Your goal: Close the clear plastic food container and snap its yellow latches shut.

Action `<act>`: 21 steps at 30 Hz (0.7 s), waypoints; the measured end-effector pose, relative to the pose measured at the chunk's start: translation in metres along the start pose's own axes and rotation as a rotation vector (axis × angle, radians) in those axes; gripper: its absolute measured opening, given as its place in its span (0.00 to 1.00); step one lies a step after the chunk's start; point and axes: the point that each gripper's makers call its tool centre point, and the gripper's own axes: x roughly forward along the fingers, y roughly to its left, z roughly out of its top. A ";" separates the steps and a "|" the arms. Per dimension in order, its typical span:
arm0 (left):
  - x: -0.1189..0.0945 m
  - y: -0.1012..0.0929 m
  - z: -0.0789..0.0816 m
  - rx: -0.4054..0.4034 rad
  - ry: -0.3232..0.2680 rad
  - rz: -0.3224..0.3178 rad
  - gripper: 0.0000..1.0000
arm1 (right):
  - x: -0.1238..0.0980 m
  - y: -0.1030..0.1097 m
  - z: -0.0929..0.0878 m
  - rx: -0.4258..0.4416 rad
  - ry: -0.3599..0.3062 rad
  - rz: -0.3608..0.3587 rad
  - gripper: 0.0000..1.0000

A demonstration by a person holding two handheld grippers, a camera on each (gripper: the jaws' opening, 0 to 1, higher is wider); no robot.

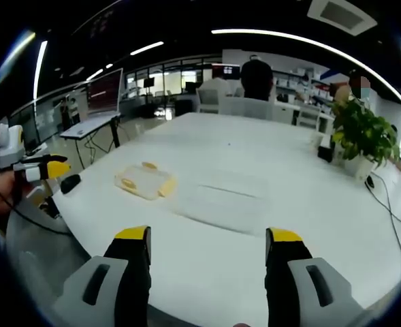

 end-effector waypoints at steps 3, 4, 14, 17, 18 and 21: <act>0.000 0.000 0.000 0.002 0.002 -0.001 0.44 | 0.000 0.000 0.000 -0.001 0.001 0.000 0.65; 0.000 -0.001 0.000 0.003 0.003 -0.001 0.44 | 0.000 0.000 0.000 -0.002 0.001 0.001 0.65; 0.000 0.001 -0.001 0.003 0.005 0.001 0.44 | 0.001 0.001 0.000 -0.003 0.002 0.002 0.65; 0.001 0.001 -0.001 0.004 0.007 0.002 0.44 | 0.002 0.002 0.000 -0.005 0.003 0.004 0.65; 0.000 0.001 -0.001 0.004 0.006 0.002 0.44 | 0.002 0.002 0.000 -0.005 0.004 0.005 0.64; 0.000 0.002 -0.001 0.003 0.006 0.004 0.44 | 0.002 0.002 -0.001 -0.006 0.005 0.007 0.64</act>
